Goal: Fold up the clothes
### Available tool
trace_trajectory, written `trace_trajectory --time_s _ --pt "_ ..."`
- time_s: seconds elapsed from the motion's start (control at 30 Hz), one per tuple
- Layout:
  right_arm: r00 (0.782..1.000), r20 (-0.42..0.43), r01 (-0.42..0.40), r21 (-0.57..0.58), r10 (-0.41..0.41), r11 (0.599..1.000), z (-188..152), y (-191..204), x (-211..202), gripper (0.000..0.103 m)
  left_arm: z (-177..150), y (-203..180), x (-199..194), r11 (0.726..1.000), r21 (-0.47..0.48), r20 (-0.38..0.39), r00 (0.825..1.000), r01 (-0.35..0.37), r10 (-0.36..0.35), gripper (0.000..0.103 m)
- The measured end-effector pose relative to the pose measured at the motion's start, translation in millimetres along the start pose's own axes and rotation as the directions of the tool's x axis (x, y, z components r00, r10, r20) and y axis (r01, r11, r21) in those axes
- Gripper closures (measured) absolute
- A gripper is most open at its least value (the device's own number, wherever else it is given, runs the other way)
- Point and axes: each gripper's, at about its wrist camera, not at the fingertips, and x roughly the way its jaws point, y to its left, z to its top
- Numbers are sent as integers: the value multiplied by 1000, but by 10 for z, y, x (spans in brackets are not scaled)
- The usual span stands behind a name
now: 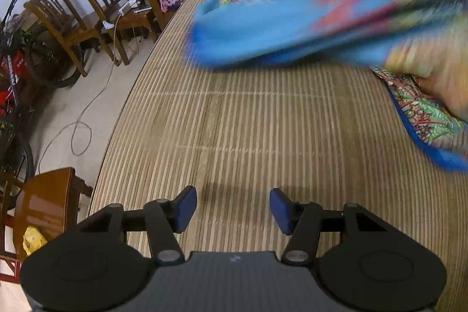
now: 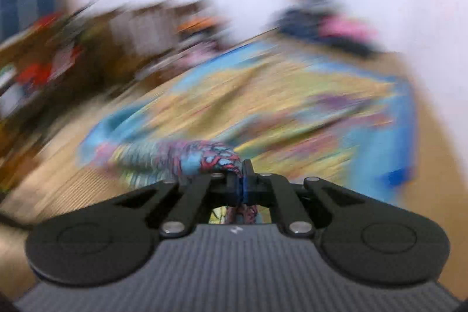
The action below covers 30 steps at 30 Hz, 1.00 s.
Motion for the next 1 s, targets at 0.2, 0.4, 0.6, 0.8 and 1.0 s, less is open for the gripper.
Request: trace_trajectory --time_s 0.2,0.4,0.6,0.8,1.0 --pt "909 -152 406 117 -387 906 -31 -1005 402 88 247 -240 46 998 43 43 998 39 -41 45" --pt "991 -103 86 49 -80 995 -371 -255 -77 55 452 -519 128 997 65 69 996 50 -55 45" --pt "951 -206 -294 -379 230 877 -764 1185 -43 34 428 -403 108 1000 -10 58 998 21 -21 45" --pt "953 -256 -236 -292 163 927 -896 1628 628 36 132 -21 -8 995 -95 22 1000 -11 13 45" --pt "907 -315 -265 89 279 960 -672 1333 822 98 -185 372 -120 980 -199 -8 1000 -12 11 45"
